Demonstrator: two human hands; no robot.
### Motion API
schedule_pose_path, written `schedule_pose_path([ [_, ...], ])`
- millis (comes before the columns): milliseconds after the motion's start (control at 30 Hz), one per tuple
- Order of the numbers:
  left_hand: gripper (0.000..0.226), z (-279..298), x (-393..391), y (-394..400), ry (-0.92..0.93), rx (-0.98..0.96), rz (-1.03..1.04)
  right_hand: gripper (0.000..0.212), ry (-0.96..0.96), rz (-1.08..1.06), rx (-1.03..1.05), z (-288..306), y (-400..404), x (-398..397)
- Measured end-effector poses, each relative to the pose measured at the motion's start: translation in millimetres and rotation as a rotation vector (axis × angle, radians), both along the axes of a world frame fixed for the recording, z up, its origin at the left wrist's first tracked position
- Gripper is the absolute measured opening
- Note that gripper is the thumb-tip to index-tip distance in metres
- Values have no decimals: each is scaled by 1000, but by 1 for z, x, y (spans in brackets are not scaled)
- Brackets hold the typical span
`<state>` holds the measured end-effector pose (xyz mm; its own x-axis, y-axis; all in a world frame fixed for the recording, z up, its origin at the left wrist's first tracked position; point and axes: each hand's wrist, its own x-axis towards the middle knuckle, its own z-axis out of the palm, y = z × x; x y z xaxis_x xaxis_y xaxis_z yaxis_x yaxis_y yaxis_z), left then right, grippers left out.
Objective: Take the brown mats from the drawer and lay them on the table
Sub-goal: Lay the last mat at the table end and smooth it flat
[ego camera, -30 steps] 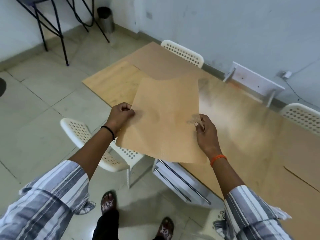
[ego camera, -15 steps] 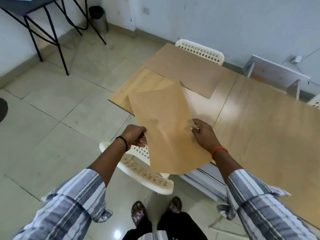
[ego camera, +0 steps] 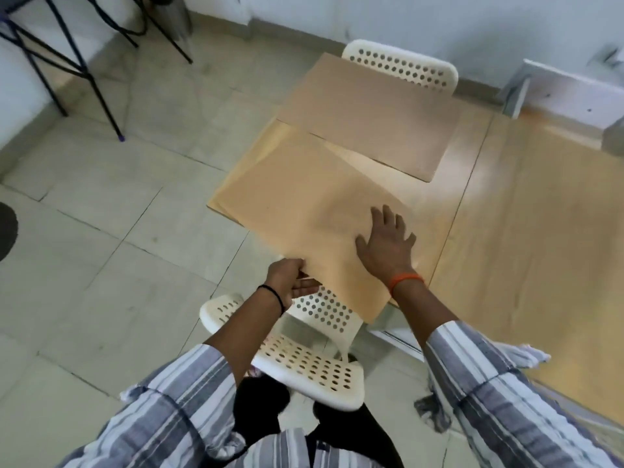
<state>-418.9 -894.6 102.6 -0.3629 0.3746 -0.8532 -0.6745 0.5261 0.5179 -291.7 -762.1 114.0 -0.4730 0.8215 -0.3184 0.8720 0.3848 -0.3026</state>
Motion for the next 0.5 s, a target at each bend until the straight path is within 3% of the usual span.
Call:
schedule_pose_path([
  [167, 32, -15, 12, 8, -249, 1, -264, 69, -36, -185, -8, -18, -49, -7],
  [233, 31, -18, 4, 8, -234, -48, -507, 70, -57, -290, 4, -25, -67, -7],
  [300, 35, -18, -10, 2, -106, -100, -806, 72, -49, -365, -32, -32, -82, -7],
  [333, 37, -17, -18, 1, 30, -99, -952, 74, -33, -380, -48, -37, -87, -7],
  [400, 34, -19, -39, 1, 490, -25, -1196, 80, -24, -384, -79, -44, -96, -10],
  [500, 28, -18, -75, 9, 1218, 165, -1338, 86, -59, -333, -111, -52, -102, -12],
])
